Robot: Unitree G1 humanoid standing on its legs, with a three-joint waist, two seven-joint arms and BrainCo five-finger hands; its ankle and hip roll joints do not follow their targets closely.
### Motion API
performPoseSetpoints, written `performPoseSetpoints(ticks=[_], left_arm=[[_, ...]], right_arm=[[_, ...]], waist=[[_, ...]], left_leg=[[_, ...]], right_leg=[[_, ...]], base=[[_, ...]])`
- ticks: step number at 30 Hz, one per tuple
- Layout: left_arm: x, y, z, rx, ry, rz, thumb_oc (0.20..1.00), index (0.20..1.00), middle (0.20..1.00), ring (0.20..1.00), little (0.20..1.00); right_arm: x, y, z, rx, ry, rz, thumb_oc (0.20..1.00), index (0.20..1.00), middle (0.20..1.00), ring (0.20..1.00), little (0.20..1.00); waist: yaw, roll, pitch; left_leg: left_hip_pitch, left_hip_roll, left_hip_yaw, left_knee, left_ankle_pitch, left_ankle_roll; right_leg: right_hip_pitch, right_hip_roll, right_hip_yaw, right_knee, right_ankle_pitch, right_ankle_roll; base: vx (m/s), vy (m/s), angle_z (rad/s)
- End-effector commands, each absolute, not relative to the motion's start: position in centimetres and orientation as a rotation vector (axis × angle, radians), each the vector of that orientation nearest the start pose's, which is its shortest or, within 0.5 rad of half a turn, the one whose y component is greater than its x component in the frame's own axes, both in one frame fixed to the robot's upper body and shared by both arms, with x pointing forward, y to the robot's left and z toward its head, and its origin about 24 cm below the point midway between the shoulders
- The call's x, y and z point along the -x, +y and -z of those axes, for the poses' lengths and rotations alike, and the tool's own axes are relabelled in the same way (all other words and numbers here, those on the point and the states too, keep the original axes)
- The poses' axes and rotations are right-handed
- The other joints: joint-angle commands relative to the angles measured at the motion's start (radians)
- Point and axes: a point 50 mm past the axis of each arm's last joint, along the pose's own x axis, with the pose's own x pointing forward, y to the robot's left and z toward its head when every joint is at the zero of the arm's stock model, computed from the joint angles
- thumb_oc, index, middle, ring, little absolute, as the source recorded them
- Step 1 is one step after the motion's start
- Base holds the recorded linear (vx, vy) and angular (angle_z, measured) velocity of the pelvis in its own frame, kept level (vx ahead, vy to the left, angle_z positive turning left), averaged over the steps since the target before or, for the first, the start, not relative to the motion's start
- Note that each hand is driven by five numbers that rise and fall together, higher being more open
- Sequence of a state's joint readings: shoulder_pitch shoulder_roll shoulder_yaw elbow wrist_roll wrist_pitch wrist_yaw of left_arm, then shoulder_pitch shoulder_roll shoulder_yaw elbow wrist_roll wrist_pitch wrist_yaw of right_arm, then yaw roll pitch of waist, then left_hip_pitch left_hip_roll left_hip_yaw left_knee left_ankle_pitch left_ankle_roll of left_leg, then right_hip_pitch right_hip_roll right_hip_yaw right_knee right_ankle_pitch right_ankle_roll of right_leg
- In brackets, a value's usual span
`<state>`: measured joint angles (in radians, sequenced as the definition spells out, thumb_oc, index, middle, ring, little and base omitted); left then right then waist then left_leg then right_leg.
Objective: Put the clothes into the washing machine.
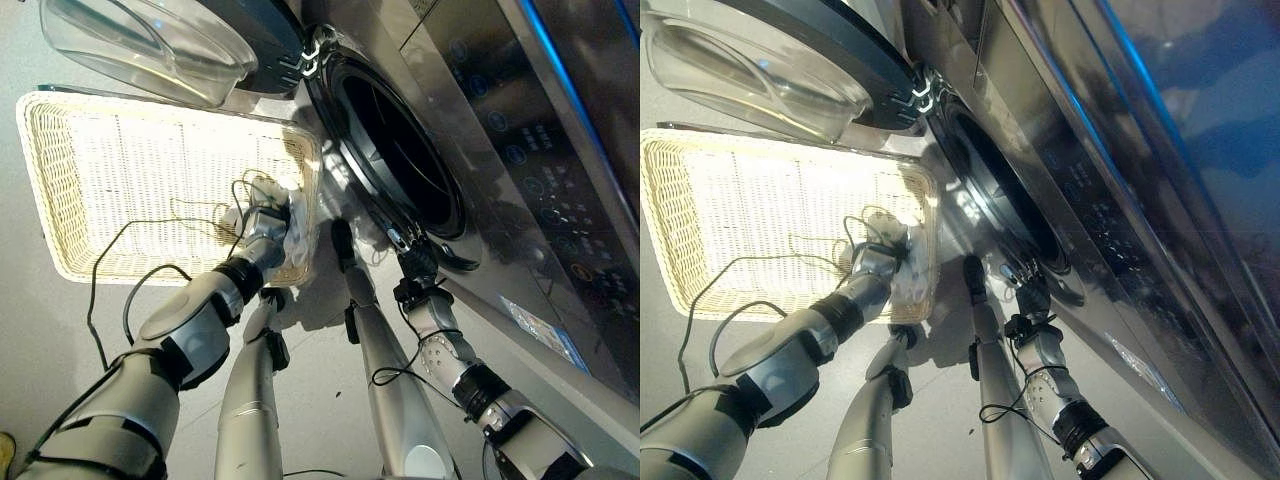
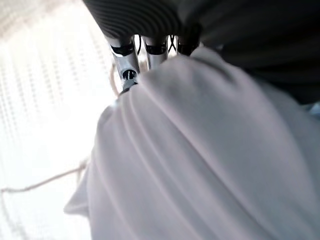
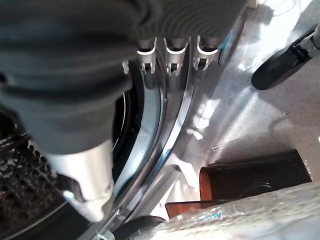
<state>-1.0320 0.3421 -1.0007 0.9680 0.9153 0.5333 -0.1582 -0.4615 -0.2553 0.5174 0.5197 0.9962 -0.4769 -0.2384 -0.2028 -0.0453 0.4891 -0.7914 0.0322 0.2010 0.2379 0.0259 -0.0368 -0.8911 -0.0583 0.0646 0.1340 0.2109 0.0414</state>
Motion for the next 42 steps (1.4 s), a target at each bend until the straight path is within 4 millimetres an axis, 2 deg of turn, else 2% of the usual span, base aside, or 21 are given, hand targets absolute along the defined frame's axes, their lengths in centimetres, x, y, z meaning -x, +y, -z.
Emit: performPoseSetpoints(ticks=[1, 5, 7, 8, 9, 13, 16, 18, 21, 24, 25, 26, 27, 29, 30, 32, 34, 35, 36, 39, 42], left_arm=[[-38.3, 16.8, -7.2, -1.969, 0.445, 0.093, 0.2, 0.2, 0.2, 0.2, 0.2], [-37.9, 17.5, -6.0, -1.606, 0.371, 0.049, 0.2, 0.2, 0.2, 0.2, 0.2], [-37.8, 17.8, -5.9, -1.529, 0.343, 0.029, 0.2, 0.2, 0.2, 0.2, 0.2], [-37.7, 18.5, -6.1, -1.36, 0.283, -0.025, 0.2, 0.2, 0.2, 0.2, 0.2], [-37.7, 18.5, -6.1, -1.36, 0.283, -0.025, 0.2, 0.2, 0.2, 0.2, 0.2], [-37.1, 20.2, -6.6, -1.074, 0.188, -0.127, 0.2, 0.2, 0.2, 0.2, 0.2], [-36.5, 20.7, -6.6, -0.924, 0.173, -0.148, 0.2, 0.2, 0.2, 0.2, 0.2], [-36.0, 20.8, -6.4, -0.764, 0.15, -0.167, 0.2, 0.2, 0.2, 0.2, 0.2], [-35.4, 20.4, -6.1, -0.413, 0.121, -0.173, 0.2, 0.2, 0.2, 0.2, 0.2], [-35.1, 20.2, -6.2, -0.214, 0.082, -0.168, 0.2, 0.2, 0.2, 0.2, 0.2], [-34.9, 19.8, -6.4, -0.087, 0.042, -0.149, 0.2, 0.2, 0.2, 0.2, 0.2], [-34.9, 19.8, -6.4, -0.087, 0.042, -0.149, 0.2, 0.2, 0.2, 0.2, 0.2], [-34.6, 19.4, -7.1, 0.116, -0.041, -0.099, 0.2, 0.2, 0.2, 0.2, 0.2], [-34.6, 19.3, -7.2, 0.146, -0.057, -0.087, 0.2, 0.2, 0.2, 0.2, 0.2], [-34.3, 18.5, -8.0, 0.242, -0.128, -0.031, 0.2, 0.2, 0.2, 0.2, 0.2], [-34.0, 18.0, -8.5, 0.271, -0.174, 0.007, 0.2, 0.2, 0.2, 0.2, 0.2], [-33.6, 17.2, -9.1, 0.255, -0.235, 0.08, 0.2, 0.2, 0.2, 0.2, 0.2], [-33.3, 16.7, -9.6, 0.233, -0.268, 0.152, 0.2, 0.2, 0.2, 0.2, 0.2], [-33.3, 16.6, -9.6, 0.231, -0.27, 0.156, 0.2, 0.2, 0.2, 0.2, 0.2], [-32.9, 15.8, -10.5, 0.188, -0.307, 0.289, 0.2, 0.2, 0.2, 0.2, 0.2], [-32.8, 15.4, -11.1, 0.165, -0.32, 0.354, 0.2, 0.2, 0.2, 0.2, 0.2]], right_arm=[[-32.2, -11.6, -7.0, -0.621, -0.146, 0.001, 1.0, 1.0, 1.0, 1.0, 1.0], [-31.9, -11.8, -6.8, -0.616, -0.139, 0.015, 1.0, 1.0, 1.0, 1.0, 1.0], [-31.9, -11.9, -6.7, -0.611, -0.14, 0.018, 1.0, 1.0, 1.0, 1.0, 1.0], [-31.8, -12.4, -6.7, -0.603, -0.143, 0.025, 1.0, 1.0, 1.0, 1.0, 1.0], [-31.8, -12.4, -6.7, -0.603, -0.143, 0.025, 1.0, 1.0, 1.0, 1.0, 1.0], [-31.3, -14.0, -6.4, -0.583, -0.149, 0.051, 1.0, 1.0, 1.0, 1.0, 1.0], [-30.9, -14.5, -6.2, -0.577, -0.148, 0.066, 1.0, 1.0, 1.0, 1.0, 1.0], [-30.6, -14.9, -5.9, -0.571, -0.144, 0.075, 1.0, 1.0, 1.0, 1.0, 1.0], [-30.3, -15.1, -5.6, -0.567, -0.141, 0.086, 1.0, 1.0, 1.0, 1.0, 1.0], [-30.1, -15.0, -5.4, -0.565, -0.139, 0.088, 1.0, 1.0, 1.0, 1.0, 1.0], [-30.0, -14.8, -5.4, -0.565, -0.14, 0.089, 1.0, 1.0, 1.0, 1.0, 1.0], [-30.0, -14.8, -5.4, -0.565, -0.14, 0.089, 1.0, 1.0, 1.0, 1.0, 1.0], [-30.0, -14.7, -5.4, -0.553, -0.136, 0.086, 1.0, 1.0, 1.0, 1.0, 1.0], [-30.0, -14.6, -5.4, -0.546, -0.136, 0.083, 1.0, 1.0, 1.0, 1.0, 1.0], [-29.8, -14.3, -5.5, -0.499, -0.146, 0.071, 1.0, 1.0, 1.0, 1.0, 1.0], [-29.8, -14.0, -5.9, -0.442, -0.165, 0.052, 1.0, 1.0, 1.0, 1.0, 1.0], [-29.7, -13.4, -6.7, -0.333, -0.205, 0.008, 1.0, 1.0, 1.0, 1.0, 1.0], [-29.8, -13.0, -7.4, -0.203, -0.245, -0.043, 1.0, 1.0, 1.0, 1.0, 1.0], [-29.8, -13.0, -7.5, -0.196, -0.248, -0.044, 1.0, 1.0, 1.0, 1.0, 1.0], [-30.3, -12.3, -9.2, 0.1, -0.331, -0.137, 1.0, 1.0, 1.0, 1.0, 1.0], [-30.7, -12.3, -10.1, 0.209, -0.36, -0.17, 1.0, 1.0, 1.0, 1.0, 1.0]], waist=[[-0.004, 0.03, 0.031], [0.02, 0.047, 0.031], [0.026, 0.051, 0.031], [0.037, 0.06, 0.031], [0.037, 0.06, 0.031], [0.063, 0.078, 0.031], [0.077, 0.085, 0.031], [0.087, 0.088, 0.031], [0.103, 0.092, 0.031], [0.111, 0.094, 0.031], [0.117, 0.095, 0.031], [0.117, 0.095, 0.031], [0.124, 0.095, 0.031], [0.125, 0.095, 0.031], [0.131, 0.094, 0.031], [0.134, 0.092, 0.031], [0.14, 0.088, 0.031], [0.145, 0.084, 0.031], [0.145, 0.084, 0.031], [0.152, 0.073, 0.031], [0.156, 0.071, 0.031]], left_leg=[[0.013, -0.071, -0.021, -0.064, 0.055, -0.02], [0.044, -0.069, -0.04, -0.092, 0.075, -0.017], [0.053, -0.069, -0.044, -0.1, 0.081, -0.018], [0.074, -0.068, -0.053, -0.117, 0.091, -0.018], [0.074, -0.068, -0.053, -0.117, 0.091, -0.018], [0.115, -0.072, -0.07, -0.135, 0.097, -0.017], [0.13, -0.075, -0.08, -0.137, 0.098, -0.015], [0.14, -0.076, -0.087, -0.138, 0.096, -0.012], [0.157, -0.078, -0.095, -0.141, 0.094, -0.008], [0.166, -0.078, -0.102, -0.143, 0.093, -0.005], [0.169, -0.079, -0.105, -0.144, 0.093, -0.003], [0.169, -0.079, -0.105, -0.144, 0.093, -0.003], [0.18, -0.081, -0.112, -0.152, 0.093, 0.0], [0.182, -0.081, -0.113, -0.153, 0.093, 0.001], [0.193, -0.082, -0.116, -0.159, 0.092, 0.003], [0.201, -0.083, -0.12, -0.163, 0.092, 0.005], [0.207, -0.085, -0.126, -0.167, 0.093, 0.008], [0.215, -0.088, -0.132, -0.168, 0.091, 0.011], [0.216, -0.088, -0.132, -0.169, 0.091, 0.011], [0.235, -0.088, -0.134, -0.174, 0.087, 0.013], [0.241, -0.089, -0.133, -0.173, 0.085, 0.014]], right_leg=[[0.059, 0.049, -0.078, 0.011, -0.068, 0.049], [0.093, 0.051, -0.089, 0.019, -0.077, 0.044], [0.103, 0.051, -0.091, 0.018, -0.079, 0.043], [0.126, 0.052, -0.097, 0.014, -0.084, 0.04], [0.126, 0.052, -0.097, 0.014, -0.084, 0.04], [0.169, 0.043, -0.117, 0.012, -0.095, 0.035], [0.185, 0.036, -0.132, 0.016, -0.103, 0.033], [0.197, 0.033, -0.141, 0.02, -0.11, 0.03], [0.214, 0.029, -0.157, 0.026, -0.122, 0.026], [0.221, 0.027, -0.164, 0.031, -0.127, 0.025], [0.222, 0.027, -0.168, 0.033, -0.129, 0.023], [0.222, 0.027, -0.168, 0.033, -0.129, 0.023], [0.231, 0.028, -0.172, 0.033, -0.131, 0.021], [0.232, 0.028, -0.173, 0.033, -0.132, 0.021], [0.241, 0.027, -0.177, 0.031, -0.134, 0.019], [0.248, 0.028, -0.178, 0.03, -0.134, 0.019], [0.255, 0.03, -0.182, 0.028, -0.132, 0.018], [0.262, 0.03, -0.185, 0.025, -0.131, 0.018], [0.264, 0.03, -0.185, 0.024, -0.131, 0.018], [0.283, 0.029, -0.193, 0.015, -0.128, 0.022], [0.29, 0.027, -0.197, 0.011, -0.126, 0.023]], base=[[-0.02, -0.013, 0.09], [-0.03, -0.008, 0.07], [-0.03, 0.009, 0.06], [-0.04, 0.016, 0.06], [-0.05, 0.024, 0.07], [-0.04, 0.026, 0.13], [-0.04, 0.008, 0.13], [-0.04, -0.001, 0.17], [-0.03, -0.007, 0.18], [-0.02, -0.002, 0.11], [-0.02, -0.001, 0.13], [-0.03, -0.002, 0.14], [-0.02, 0.0, 0.08], [-0.02, 0.004, 0.1], [-0.03, 0.006, 0.13], [-0.03, 0.001, 0.09], [-0.04, -0.005, 0.11], [-0.03, -0.003, 0.12], [-0.03, -0.011, 0.11], [-0.02, -0.015, 0.03], [-0.01, -0.008, 0.04]])
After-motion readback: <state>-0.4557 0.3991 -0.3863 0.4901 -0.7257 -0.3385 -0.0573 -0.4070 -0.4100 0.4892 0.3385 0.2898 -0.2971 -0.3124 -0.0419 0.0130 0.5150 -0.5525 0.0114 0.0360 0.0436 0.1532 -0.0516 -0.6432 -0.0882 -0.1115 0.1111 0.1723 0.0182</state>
